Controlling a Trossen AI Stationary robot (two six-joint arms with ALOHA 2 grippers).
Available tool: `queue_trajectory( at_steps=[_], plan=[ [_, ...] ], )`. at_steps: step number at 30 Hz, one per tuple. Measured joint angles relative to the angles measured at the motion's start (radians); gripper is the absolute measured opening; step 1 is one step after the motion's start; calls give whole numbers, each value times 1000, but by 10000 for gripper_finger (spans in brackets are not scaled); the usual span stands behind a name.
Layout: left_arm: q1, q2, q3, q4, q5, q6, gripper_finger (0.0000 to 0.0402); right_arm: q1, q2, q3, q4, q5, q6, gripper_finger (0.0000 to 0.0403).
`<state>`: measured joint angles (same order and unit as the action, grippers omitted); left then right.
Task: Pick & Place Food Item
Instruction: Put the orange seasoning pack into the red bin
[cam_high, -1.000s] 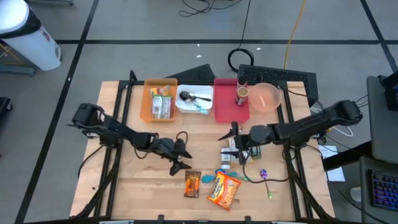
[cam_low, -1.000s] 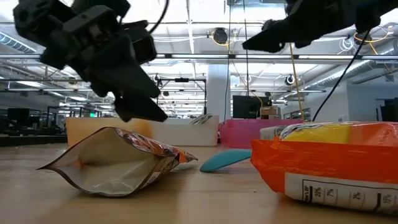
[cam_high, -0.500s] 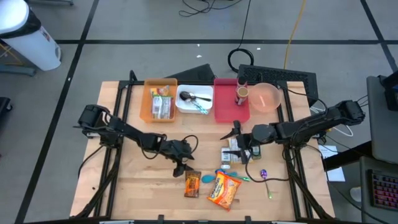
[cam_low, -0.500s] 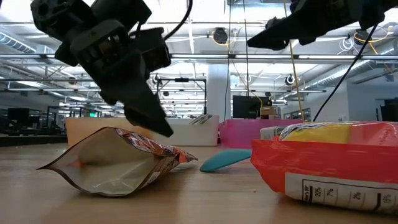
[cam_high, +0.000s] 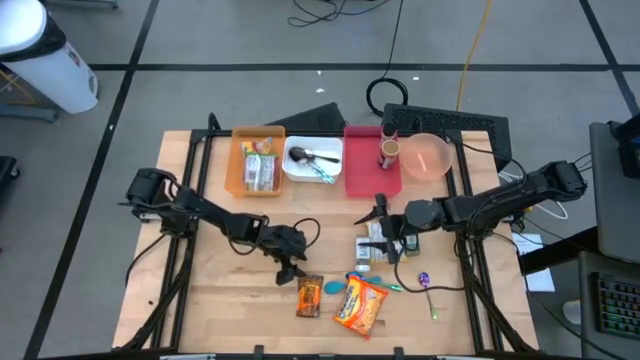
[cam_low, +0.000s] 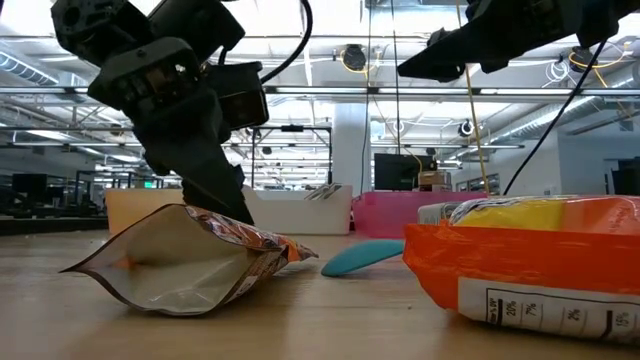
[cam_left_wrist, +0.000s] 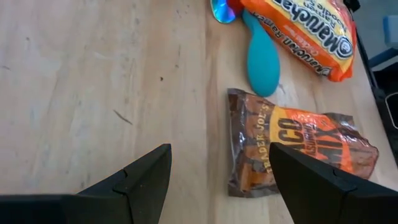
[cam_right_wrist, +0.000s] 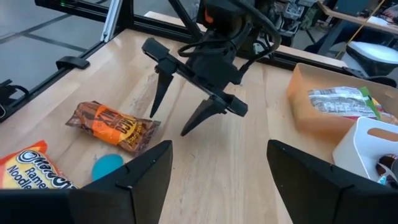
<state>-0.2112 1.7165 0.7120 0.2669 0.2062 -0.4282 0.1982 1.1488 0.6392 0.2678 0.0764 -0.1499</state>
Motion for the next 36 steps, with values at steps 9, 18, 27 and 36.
queue_trajectory(
  at_steps=[9,18,27,36],
  plan=[
    [-1,90,1,92,57,-55,278,0,0,0,0,0,7,254],
    [-11,103,1,110,106,-98,278,0,0,0,-4,0,7,254],
    [-44,104,1,106,140,-138,278,0,0,0,-4,0,7,254],
    [-56,104,2,77,140,-158,277,0,0,0,-4,0,8,254]
  ],
)
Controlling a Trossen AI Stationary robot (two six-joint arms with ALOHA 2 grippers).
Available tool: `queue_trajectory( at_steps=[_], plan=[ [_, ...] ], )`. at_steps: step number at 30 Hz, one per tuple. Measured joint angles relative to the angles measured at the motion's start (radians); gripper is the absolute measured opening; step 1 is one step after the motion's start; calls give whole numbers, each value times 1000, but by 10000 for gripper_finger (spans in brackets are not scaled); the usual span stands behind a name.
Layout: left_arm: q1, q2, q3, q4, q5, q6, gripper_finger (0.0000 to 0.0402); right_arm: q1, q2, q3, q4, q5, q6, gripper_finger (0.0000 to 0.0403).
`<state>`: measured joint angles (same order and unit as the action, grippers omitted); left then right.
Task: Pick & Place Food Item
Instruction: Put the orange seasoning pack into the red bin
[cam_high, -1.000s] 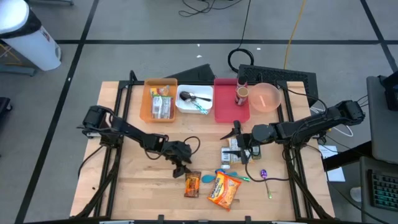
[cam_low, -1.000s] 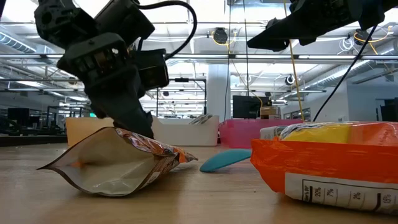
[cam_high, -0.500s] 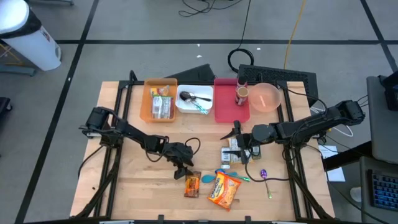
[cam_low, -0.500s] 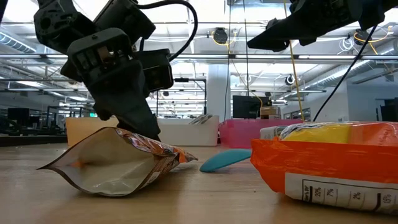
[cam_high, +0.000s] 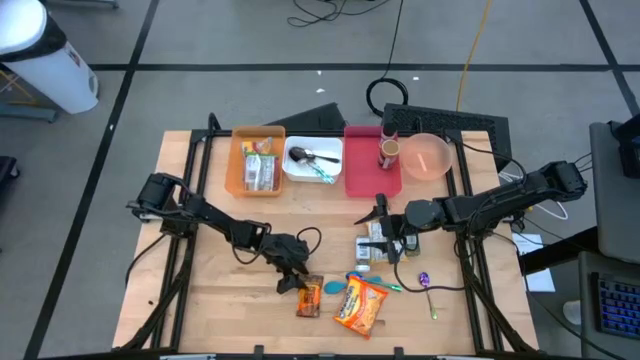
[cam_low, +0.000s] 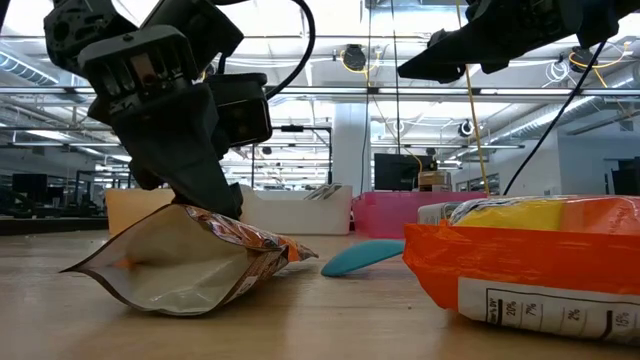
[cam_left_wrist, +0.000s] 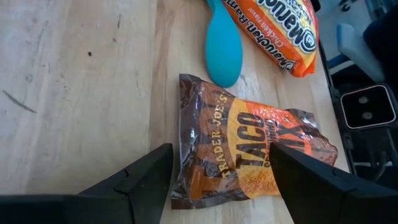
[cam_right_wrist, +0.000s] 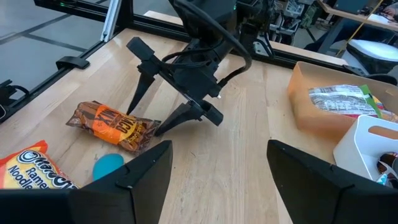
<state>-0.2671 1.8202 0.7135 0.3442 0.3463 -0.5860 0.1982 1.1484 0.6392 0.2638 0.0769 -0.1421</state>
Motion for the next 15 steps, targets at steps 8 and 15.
queue_trajectory(
  at_steps=[8,15],
  plan=[
    [0,0,0,-18,-18,4,209,0,0,0,0,0,0,254],
    [1,0,-1,-37,-34,4,136,0,0,0,0,0,0,254]
  ],
)
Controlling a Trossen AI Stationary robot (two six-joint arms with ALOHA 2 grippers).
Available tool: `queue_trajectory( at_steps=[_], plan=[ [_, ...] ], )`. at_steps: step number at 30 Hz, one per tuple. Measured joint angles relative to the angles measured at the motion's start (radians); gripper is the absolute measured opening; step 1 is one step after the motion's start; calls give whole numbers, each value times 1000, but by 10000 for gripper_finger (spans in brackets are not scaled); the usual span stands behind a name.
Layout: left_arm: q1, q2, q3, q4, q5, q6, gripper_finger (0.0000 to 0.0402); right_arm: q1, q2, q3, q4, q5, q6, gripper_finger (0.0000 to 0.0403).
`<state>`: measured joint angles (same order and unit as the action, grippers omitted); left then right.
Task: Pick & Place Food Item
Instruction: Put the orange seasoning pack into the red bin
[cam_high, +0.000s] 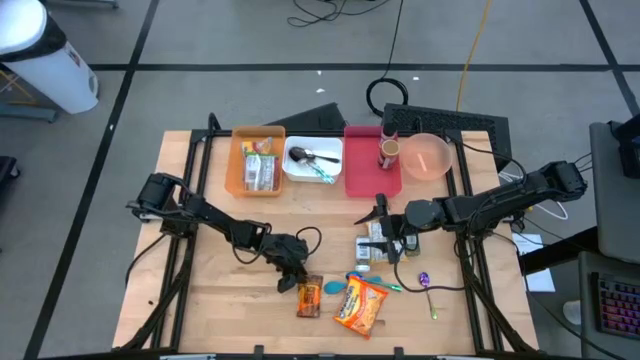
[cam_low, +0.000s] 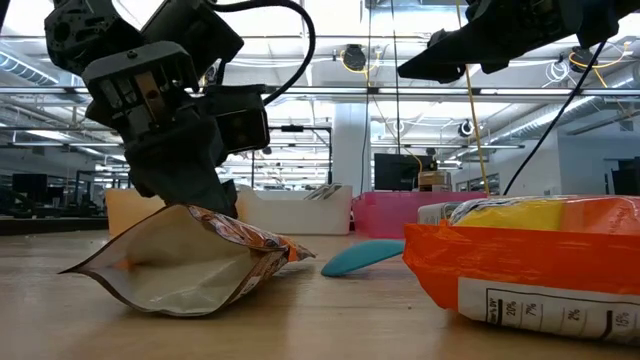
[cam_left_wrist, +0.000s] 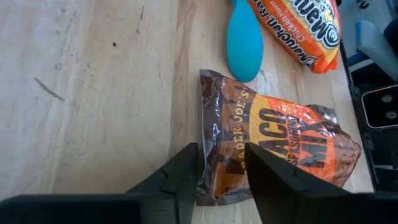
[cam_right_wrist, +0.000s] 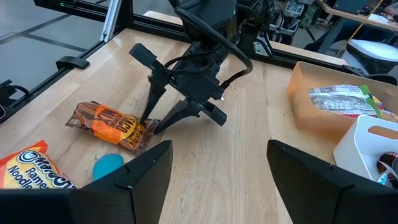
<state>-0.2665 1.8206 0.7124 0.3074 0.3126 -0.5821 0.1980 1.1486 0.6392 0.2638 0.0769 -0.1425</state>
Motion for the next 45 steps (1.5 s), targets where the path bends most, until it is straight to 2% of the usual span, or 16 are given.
queue_trajectory(
  at_steps=[8,14,20,24,29,32,36,42,45],
  plan=[
    [0,0,0,-20,-2,27,82,0,0,0,0,0,0,254],
    [3,1,-1,-24,-2,107,10,0,0,0,0,0,0,254],
    [25,3,48,-64,38,205,4,-1,0,0,0,0,0,254],
    [39,-1,144,-256,38,281,5,-2,0,0,0,5,-4,254],
    [56,-11,302,-551,-69,383,4,-2,0,0,0,5,-7,254],
    [64,-15,382,-637,-117,442,3,-2,0,0,0,5,-7,254],
    [71,-20,465,-683,-143,518,2,-2,0,0,3,8,-8,254],
    [73,-21,559,-781,-216,580,2,-2,0,0,16,110,-8,254],
    [78,-21,590,-807,-240,614,2,-6,0,-25,73,111,-8,254]
  ],
)
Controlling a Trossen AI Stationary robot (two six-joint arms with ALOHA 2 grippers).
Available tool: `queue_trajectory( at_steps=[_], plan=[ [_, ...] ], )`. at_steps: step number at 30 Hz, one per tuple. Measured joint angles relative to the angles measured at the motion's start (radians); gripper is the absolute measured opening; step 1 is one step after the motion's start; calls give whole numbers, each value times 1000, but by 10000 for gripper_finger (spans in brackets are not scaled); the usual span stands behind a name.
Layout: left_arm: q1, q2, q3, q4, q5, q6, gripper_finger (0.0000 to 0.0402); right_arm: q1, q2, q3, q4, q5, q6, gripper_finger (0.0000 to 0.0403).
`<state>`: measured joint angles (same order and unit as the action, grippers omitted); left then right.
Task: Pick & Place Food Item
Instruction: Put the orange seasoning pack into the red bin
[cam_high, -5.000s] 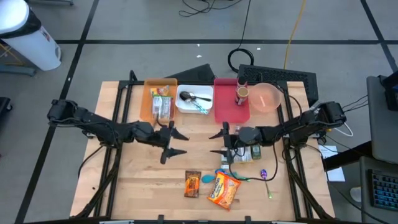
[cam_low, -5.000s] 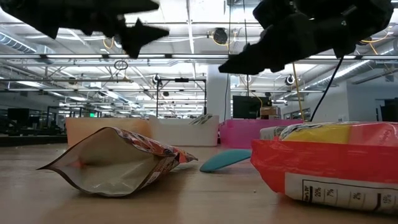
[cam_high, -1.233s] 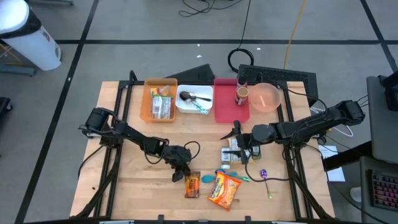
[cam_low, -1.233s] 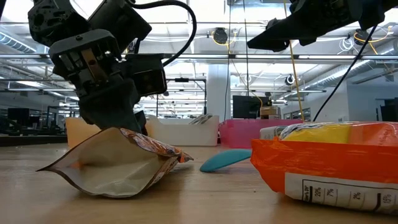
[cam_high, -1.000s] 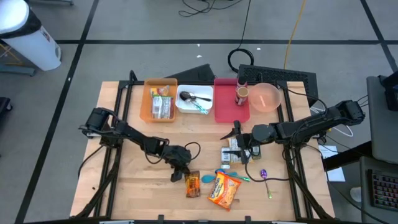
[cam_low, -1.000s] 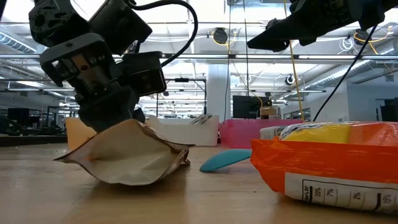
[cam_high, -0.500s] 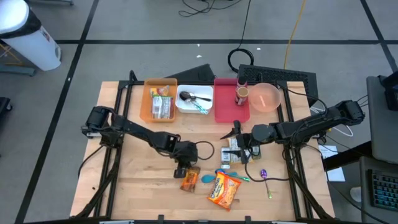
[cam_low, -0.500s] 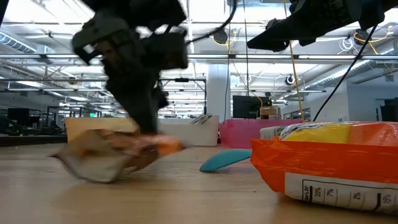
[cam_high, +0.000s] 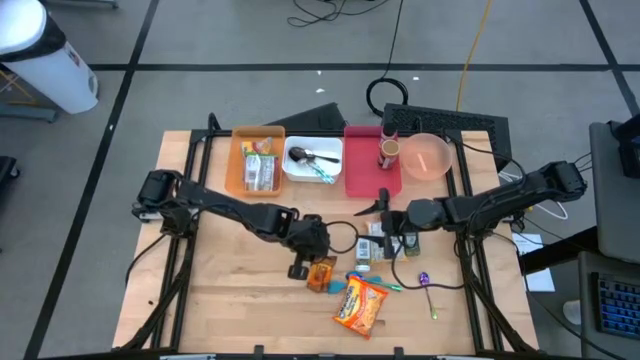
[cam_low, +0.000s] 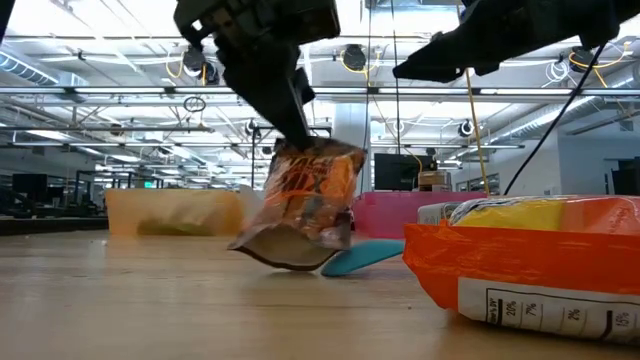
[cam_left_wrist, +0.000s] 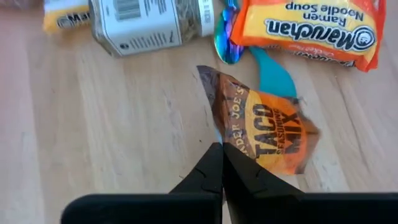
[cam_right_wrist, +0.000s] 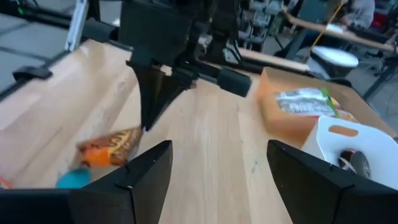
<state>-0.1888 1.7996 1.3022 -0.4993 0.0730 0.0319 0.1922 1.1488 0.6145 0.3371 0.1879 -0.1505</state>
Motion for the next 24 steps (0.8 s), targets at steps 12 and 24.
queue_trajectory(
  at_steps=[12,24],
  plan=[
    [63,0,44,-2,0,76,1,-51,0,-174,331,-8,56,254],
    [106,-10,44,29,-3,101,2,-52,4,-174,324,-59,74,254]
  ],
)
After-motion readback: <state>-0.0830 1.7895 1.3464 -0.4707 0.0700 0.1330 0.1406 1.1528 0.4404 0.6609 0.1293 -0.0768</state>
